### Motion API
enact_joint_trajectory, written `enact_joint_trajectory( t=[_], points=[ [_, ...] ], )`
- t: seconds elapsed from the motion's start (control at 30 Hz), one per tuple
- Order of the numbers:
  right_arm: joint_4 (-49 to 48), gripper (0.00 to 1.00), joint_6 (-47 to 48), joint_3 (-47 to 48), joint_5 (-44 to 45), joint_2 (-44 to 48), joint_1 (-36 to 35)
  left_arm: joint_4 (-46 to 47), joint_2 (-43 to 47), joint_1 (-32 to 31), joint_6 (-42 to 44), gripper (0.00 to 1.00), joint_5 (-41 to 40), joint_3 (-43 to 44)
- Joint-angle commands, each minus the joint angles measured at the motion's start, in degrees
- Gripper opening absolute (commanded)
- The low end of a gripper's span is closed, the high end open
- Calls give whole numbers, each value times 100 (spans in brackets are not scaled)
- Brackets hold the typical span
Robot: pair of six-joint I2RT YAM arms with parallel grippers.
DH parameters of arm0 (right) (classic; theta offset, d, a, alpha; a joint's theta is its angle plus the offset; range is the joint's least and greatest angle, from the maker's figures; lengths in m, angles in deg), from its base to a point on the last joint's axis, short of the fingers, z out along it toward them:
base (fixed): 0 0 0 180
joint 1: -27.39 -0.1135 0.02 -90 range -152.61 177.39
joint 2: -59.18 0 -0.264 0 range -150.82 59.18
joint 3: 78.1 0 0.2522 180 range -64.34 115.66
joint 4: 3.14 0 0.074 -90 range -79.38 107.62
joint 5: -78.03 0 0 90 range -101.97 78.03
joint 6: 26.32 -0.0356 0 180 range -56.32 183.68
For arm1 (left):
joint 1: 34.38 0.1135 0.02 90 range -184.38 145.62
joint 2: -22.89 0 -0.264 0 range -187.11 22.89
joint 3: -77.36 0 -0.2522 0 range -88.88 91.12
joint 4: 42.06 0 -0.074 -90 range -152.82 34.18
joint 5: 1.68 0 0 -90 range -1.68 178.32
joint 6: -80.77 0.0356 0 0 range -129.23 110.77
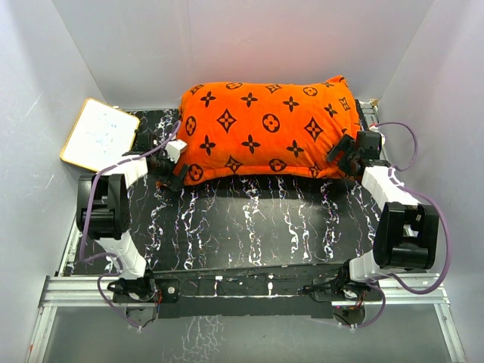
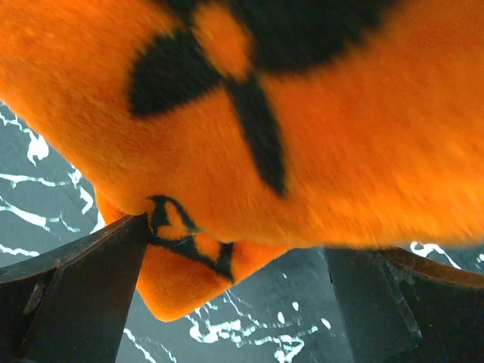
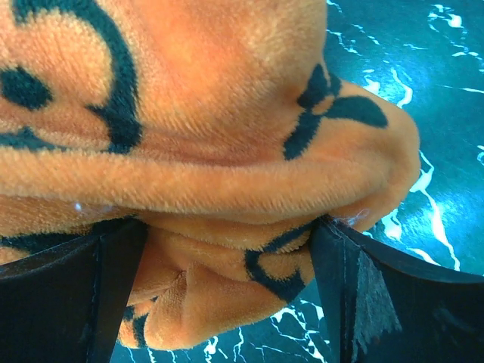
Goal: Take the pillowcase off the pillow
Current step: Turn over the pillow at the center of the board.
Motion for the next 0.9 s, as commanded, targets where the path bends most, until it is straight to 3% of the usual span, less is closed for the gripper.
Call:
enact_joint_trajectory(
  t=[0.0,0.03,0.1,0.13,0.2,0.27,0.37,0.53,0.67,0.87],
  points=[
    [-793,90,-6,236,-1037,-127,-36,471,-217,-42,-177,97,320,382],
    [-904,89,-6,182,-1154,-131,-36,481,-248,-80,-115,96,430,379],
    [-1086,85,-38,86,-1376,-148,-36,470,-265,-171,39,81,573,305],
    [-1140,82,-48,56,-1484,-163,-40,572,-230,-200,41,66,544,228],
    [-1182,75,-66,41,-1639,-200,-58,780,-76,-214,18,26,430,85],
    [-1177,68,-43,62,-1722,-219,-129,803,201,-210,37,0,137,-4],
    [-1087,58,77,110,-1610,-204,-454,740,848,-136,36,0,-182,-262],
    [-784,38,212,143,-992,-152,-1476,-446,1823,254,5,0,-6,-290],
    [-635,11,90,-134,-447,153,-2177,-1383,2435,889,97,0,488,-229],
    [-506,8,-168,-958,42,1351,-2299,-2095,3191,1014,579,0,481,-568]
  ],
)
